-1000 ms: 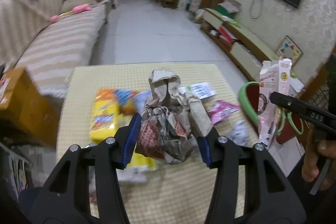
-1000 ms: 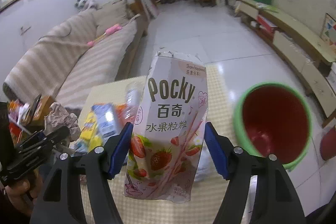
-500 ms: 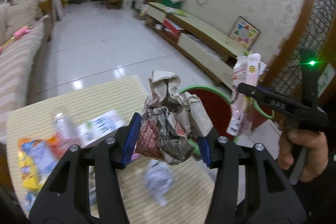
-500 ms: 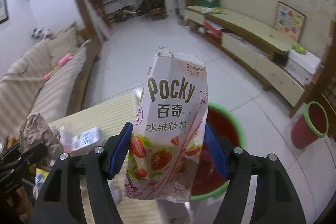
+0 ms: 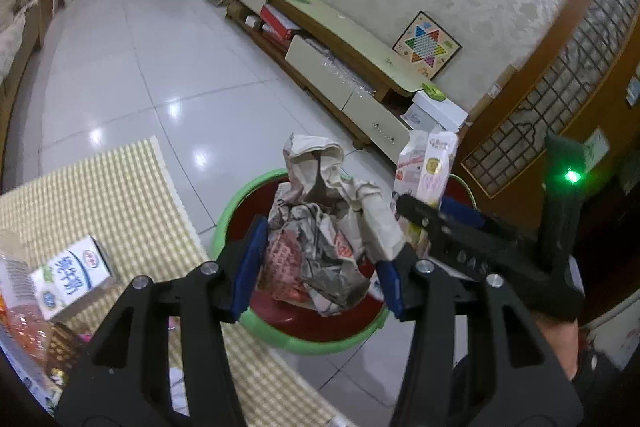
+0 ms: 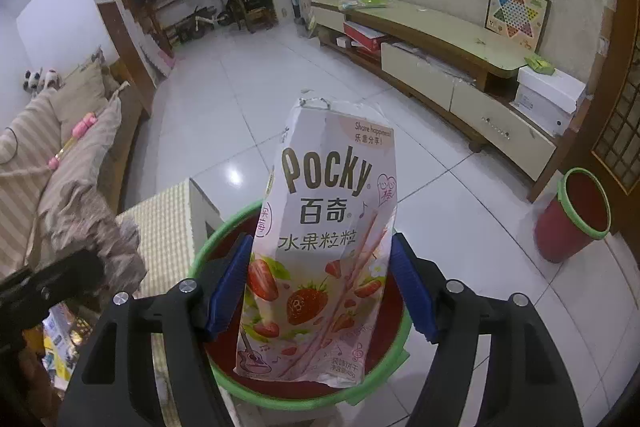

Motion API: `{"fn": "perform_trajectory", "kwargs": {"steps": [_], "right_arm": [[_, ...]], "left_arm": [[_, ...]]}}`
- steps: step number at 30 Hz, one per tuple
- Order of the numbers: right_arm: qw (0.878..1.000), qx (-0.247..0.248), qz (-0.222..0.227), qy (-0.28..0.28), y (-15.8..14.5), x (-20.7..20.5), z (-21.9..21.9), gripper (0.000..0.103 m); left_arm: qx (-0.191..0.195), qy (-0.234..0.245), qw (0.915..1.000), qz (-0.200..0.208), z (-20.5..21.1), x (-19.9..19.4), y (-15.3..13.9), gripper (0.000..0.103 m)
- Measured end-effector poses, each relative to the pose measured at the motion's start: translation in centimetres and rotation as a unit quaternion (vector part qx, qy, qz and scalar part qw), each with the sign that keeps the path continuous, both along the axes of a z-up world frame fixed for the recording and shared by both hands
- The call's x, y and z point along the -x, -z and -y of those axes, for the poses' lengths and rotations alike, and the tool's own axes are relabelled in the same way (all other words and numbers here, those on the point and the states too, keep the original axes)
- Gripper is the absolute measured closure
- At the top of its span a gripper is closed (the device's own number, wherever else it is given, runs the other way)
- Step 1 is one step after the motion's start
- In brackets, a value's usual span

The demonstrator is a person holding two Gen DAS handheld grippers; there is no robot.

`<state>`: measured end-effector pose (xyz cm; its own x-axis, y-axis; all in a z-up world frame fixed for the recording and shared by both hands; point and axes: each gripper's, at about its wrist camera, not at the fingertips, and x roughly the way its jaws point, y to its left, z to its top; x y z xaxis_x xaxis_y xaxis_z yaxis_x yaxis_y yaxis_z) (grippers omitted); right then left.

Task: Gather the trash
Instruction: 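Carry both items over the green bin and open both tools to drop them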

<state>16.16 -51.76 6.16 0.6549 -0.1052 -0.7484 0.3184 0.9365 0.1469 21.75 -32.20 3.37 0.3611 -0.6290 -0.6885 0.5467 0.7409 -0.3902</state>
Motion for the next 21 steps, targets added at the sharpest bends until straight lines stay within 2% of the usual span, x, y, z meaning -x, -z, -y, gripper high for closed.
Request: {"fn": "perform_trajectory", "kwargs": {"steps": [8,9,11,13,14,17,21], "right_arm": [[1.0,0.011,-0.012,0.001,0.9,-1.0,0.1,0.035],[1.0,0.01,-0.014,0.0,1.1,-1.2,0.2,0.034],[1.0,0.015,-0.026,0.001,1.4,-1.4,-0.2,0.031],[0.999,0.025,-0.034,-0.002,1.7,-1.5,-0.5,0.016],[0.999,0.036,-0.032,-0.004,1.6,-1.5,-0.9,0.015],[0.999,0.041,-0.027,-0.005,1.6,-1.3,-1.0,0.007],[0.999,0.038,-0.022,-0.005,1.5,-1.4,-0.9,0.007]], "left_arm": [[-0.02,-0.004,0.9995,-0.022,1.8,-1.2,1.2,0.05],[-0.021,-0.005,0.9995,-0.025,1.9,-1.4,1.3,0.047],[-0.018,-0.008,0.9993,-0.031,2.1,-1.6,1.3,0.029],[-0.013,-0.011,0.9995,-0.028,2.1,-1.5,0.9,0.019],[-0.011,-0.013,0.9995,-0.026,2.1,-1.5,1.0,0.014],[-0.002,-0.023,0.9995,-0.022,1.5,-1.4,0.4,0.006],[-0.004,-0.037,0.9992,-0.012,0.2,-1.1,-0.2,0.005]]}}
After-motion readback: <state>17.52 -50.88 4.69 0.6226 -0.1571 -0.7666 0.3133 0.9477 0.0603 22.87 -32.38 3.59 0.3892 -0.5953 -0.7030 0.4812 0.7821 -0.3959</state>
